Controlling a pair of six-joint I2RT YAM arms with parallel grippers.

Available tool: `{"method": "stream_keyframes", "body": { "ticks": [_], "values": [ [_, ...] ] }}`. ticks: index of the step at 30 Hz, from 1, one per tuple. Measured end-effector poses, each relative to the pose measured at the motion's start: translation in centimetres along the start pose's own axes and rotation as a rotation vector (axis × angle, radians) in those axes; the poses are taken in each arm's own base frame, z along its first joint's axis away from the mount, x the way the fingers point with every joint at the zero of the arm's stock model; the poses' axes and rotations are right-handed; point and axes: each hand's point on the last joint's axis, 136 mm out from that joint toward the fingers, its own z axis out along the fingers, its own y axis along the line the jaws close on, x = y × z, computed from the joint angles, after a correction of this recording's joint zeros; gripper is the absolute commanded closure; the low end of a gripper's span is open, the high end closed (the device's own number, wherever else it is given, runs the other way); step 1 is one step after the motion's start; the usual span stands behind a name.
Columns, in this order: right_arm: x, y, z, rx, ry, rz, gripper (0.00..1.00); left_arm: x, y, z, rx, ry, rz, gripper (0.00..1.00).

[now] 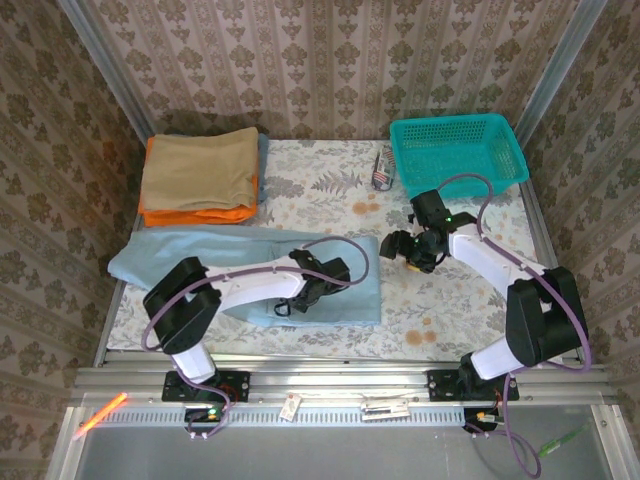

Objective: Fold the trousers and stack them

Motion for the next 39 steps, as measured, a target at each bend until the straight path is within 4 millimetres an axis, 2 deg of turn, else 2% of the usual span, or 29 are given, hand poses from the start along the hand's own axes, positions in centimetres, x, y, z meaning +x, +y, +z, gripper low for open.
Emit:
{"method": "stream_keyframes", "body": {
  "ticks": [5,9,12,15,19,22,27,35,39],
  "values": [
    [-0.1,0.4,-0.6,-0.017,-0.016,-0.006,0.24,2.9,3.5,2.2,-0.048,0.077,-0.082,0.12],
    [0.0,0.8,-0.9,-0.038,-0.013,-0.015,0.24,4.0,4.7,3.0,-0.029,0.102,-0.148,0.11],
    [0.2,1.0,-0.8,-0.049,-0.003,-0.018,0.24,3.9,4.1,3.0,0.084,0.079,-0.205,0.11],
    [0.4,1.1,0.1,-0.064,0.026,-0.022,0.24,3.3,3.1,2.6,0.211,0.04,-0.254,0.13],
    [1.8,0.8,2.6,-0.06,0.112,-0.037,0.25,2.6,3.5,3.3,0.305,0.036,-0.353,0.16],
    [3.2,1.2,4.3,-0.066,0.174,-0.065,0.26,3.0,3.9,4.2,0.347,0.051,-0.409,0.16],
    [5.5,2.0,6.8,-0.083,0.255,-0.11,0.33,3.0,3.2,3.9,0.464,0.03,-0.45,0.16],
    [5.4,1.9,6.9,-0.082,0.253,-0.104,0.36,0.5,-0.6,0.9,0.773,-0.086,-0.419,0.16],
    [5.4,1.9,6.8,-0.08,0.252,-0.104,0.37,0.0,-1.4,1.1,0.814,-0.08,-0.41,0.23]
  ]
}}
